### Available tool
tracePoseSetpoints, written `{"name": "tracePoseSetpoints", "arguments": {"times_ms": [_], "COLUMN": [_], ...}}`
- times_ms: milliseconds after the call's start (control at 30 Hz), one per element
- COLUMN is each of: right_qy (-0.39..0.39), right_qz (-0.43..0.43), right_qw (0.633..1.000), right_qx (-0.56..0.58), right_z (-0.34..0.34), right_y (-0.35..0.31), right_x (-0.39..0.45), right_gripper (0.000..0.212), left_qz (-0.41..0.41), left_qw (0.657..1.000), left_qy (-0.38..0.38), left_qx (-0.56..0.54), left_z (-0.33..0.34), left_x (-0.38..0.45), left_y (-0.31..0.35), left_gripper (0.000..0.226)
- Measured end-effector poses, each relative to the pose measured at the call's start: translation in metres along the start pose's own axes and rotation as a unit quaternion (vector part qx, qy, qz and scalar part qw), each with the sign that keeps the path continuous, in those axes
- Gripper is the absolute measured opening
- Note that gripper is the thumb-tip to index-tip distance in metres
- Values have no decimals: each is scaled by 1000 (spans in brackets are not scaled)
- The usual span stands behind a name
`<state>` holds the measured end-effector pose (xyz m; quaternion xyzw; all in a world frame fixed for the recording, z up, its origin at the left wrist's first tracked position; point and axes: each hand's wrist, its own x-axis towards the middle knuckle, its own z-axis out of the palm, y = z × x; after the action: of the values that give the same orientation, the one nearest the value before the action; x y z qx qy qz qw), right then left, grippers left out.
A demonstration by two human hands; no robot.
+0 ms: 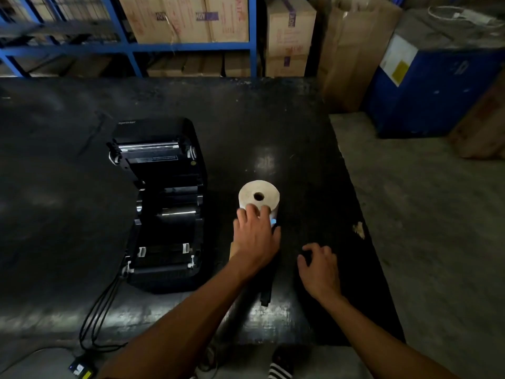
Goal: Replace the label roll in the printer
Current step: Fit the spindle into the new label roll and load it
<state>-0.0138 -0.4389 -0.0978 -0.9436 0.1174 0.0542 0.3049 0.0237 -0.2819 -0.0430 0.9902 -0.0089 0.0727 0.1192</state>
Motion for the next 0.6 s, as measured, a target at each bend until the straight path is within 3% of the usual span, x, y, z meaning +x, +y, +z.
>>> {"name": "tracePoseSetpoints", "arguments": {"times_ms": [67, 100, 200, 333, 500, 600], "right_qy": [-32, -67, -160, -214, -227, -210], "right_qz": [-12, -19, -26, -54, -19, 35], "right_qw": [996, 989, 965, 944, 931, 908], "right_qx": [84, 127, 208, 246, 286, 360], "right_z": [-2, -2, -4, -4, 3, 5], "right_y": [-15, -25, -53, -66, -62, -64], "right_x": [13, 20, 37, 45, 49, 50], "right_gripper": [37, 44, 61, 59, 65, 53], "left_qz": [6, 3, -37, -90, -55, -43], "left_qw": [999, 1000, 989, 950, 958, 963], "left_qy": [35, 13, -142, -285, -268, -233], "left_qx": [28, 25, -22, -86, -88, -132], "left_z": [-8, -11, -15, -22, -24, -19], "left_x": [23, 34, 66, 90, 94, 88], "left_y": [-4, -5, -4, -14, -29, -43], "left_gripper": [58, 65, 98, 119, 116, 114]}}
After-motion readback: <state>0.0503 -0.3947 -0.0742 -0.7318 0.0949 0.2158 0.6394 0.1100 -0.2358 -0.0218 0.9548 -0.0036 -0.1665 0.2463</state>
